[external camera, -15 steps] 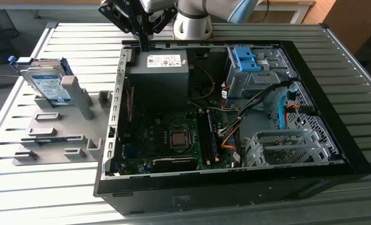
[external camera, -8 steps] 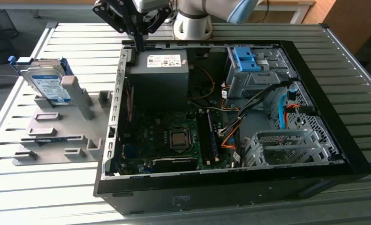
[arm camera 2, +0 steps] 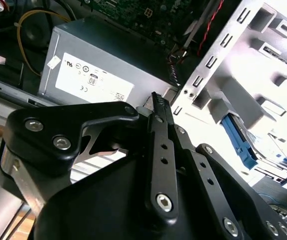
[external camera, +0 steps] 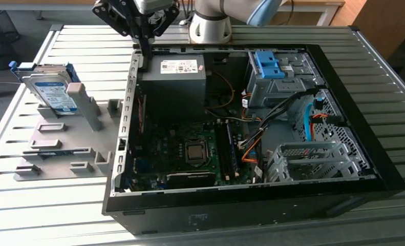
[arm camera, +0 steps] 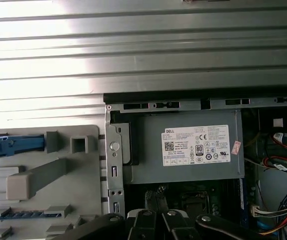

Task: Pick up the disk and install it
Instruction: 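Reach for the disk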

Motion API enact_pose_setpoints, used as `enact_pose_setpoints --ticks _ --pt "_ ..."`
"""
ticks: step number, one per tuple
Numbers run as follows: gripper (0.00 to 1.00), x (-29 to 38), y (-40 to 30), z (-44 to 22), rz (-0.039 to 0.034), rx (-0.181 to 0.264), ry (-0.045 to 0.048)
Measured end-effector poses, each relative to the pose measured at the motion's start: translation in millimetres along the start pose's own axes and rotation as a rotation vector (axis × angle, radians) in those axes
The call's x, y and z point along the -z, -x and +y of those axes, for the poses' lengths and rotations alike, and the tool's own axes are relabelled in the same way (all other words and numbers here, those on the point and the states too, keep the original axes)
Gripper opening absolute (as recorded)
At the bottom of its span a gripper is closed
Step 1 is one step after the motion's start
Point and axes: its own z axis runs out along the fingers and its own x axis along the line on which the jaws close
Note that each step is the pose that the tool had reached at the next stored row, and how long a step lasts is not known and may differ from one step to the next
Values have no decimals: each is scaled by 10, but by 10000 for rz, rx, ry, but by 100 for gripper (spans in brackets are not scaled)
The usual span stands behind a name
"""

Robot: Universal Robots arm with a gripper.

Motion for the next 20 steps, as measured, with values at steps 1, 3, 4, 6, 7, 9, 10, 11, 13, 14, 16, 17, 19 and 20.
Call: enact_pose_setpoints --ticks 1,3,4,6,7,9,10,11,13,14,16,17,19,20 --pt "11 0 -14 0 0 -1 0" --pt "11 0 -41 0 0 -2 0" --pt "11 0 -55 0 1 -1 -1" --pt "11 0 -83 0 0 -1 0" --pt "11 0 -97 0 0 -1 0" --pt "11 0 -123 0 0 -1 0" --pt "11 0 -136 1 0 -1 0" --pt "11 0 -150 1 0 -1 0" --pt "11 0 -178 1 0 0 0" --pt "11 0 -193 2 0 -1 0" --pt "11 1 -225 3 0 -2 -1" --pt "11 1 -243 3 0 -1 0" --pt "11 1 -281 5 0 -1 0" --pt "11 2 -300 6 0 0 0"
